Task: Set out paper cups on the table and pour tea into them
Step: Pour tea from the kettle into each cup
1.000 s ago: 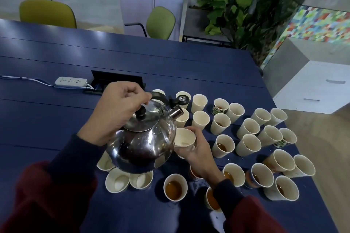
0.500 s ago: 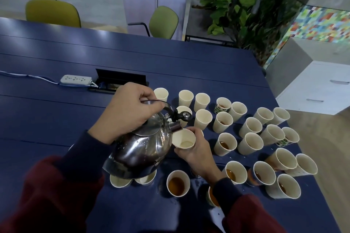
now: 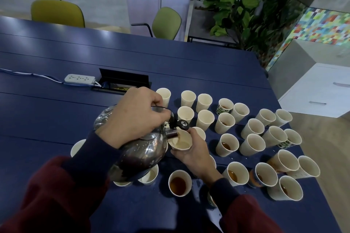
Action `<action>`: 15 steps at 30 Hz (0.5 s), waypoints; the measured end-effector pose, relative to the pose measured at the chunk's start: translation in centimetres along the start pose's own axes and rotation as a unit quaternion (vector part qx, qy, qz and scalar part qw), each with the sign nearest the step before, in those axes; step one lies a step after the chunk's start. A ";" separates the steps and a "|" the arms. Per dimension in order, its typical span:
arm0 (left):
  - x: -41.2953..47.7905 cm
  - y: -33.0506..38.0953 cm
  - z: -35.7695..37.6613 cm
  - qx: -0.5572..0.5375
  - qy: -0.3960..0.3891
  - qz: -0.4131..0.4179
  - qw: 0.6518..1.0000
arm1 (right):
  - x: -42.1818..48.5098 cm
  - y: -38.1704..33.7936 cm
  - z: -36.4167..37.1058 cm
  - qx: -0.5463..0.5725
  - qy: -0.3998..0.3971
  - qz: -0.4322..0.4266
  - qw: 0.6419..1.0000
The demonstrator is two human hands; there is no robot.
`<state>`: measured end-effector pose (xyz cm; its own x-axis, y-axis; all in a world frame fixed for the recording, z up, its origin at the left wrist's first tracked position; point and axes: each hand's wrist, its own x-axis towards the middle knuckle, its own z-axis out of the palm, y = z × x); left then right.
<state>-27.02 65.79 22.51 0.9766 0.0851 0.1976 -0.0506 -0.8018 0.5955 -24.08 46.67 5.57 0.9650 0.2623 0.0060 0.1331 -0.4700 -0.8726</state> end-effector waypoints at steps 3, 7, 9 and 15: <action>0.0 0.1 0.2 0.014 -0.006 0.005 1.000 | 0.0 -0.1 0.0 -0.004 0.002 -0.001 1.000; -0.1 0.2 0.7 0.022 -0.012 0.009 1.000 | 0.0 -0.1 0.0 0.003 0.001 0.007 1.000; -0.1 0.2 0.8 0.022 -0.016 0.006 1.000 | -0.1 -0.2 0.0 0.004 0.002 0.009 1.000; -0.1 0.0 0.7 0.014 -0.017 0.000 1.000 | -0.2 0.1 -0.2 -0.009 -0.001 0.024 1.000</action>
<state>-26.95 65.37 21.98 0.9833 0.0645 0.1704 -0.0456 -0.8185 0.5727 -24.24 46.45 5.60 0.9700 0.2406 -0.0355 0.0919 -0.4975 -0.8626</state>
